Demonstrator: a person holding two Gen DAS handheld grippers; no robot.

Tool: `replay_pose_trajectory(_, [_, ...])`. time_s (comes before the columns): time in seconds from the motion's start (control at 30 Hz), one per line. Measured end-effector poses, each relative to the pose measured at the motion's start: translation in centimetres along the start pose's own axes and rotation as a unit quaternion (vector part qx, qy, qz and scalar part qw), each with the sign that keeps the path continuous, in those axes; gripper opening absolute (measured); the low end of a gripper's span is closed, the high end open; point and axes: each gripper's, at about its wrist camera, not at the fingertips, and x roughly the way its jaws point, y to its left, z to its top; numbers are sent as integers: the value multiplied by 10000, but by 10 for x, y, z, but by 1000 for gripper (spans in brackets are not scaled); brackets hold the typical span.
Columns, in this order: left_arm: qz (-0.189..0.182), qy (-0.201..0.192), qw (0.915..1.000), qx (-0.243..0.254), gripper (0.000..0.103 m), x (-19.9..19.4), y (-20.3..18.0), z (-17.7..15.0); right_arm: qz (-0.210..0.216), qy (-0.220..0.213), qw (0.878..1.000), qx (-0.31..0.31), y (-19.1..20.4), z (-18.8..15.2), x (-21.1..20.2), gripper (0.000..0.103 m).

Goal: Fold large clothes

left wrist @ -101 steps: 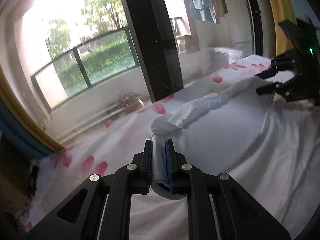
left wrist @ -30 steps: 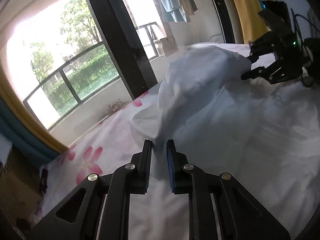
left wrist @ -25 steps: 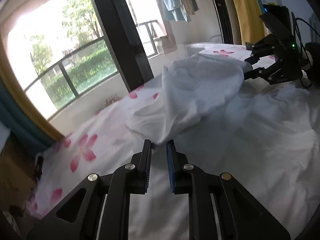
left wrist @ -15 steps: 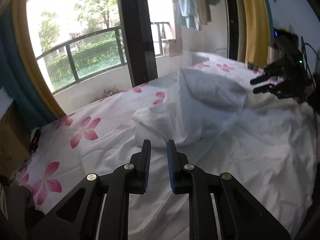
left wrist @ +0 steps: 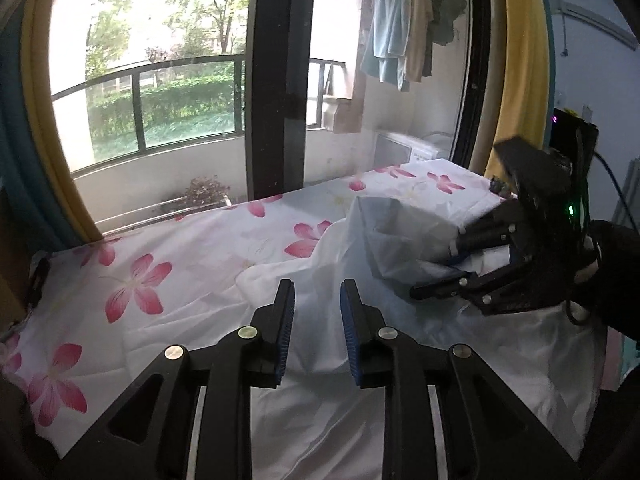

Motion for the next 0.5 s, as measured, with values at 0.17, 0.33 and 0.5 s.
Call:
replay_pose_trajectory(0.17, [8, 103, 9999, 26, 25, 17, 2, 17, 403, 141, 9990, -125, 9, -14, -21, 1])
replay_pose_trajectory(0.33, [-328, 242, 9992, -43, 26, 48, -10, 39, 485, 391, 9980, 92, 15, -35, -45, 2])
replay_pose_trajectory(0.5, [-611, 933, 9937, 130, 26, 96, -39, 32, 226, 738, 9966, 273, 15, -54, -52, 3])
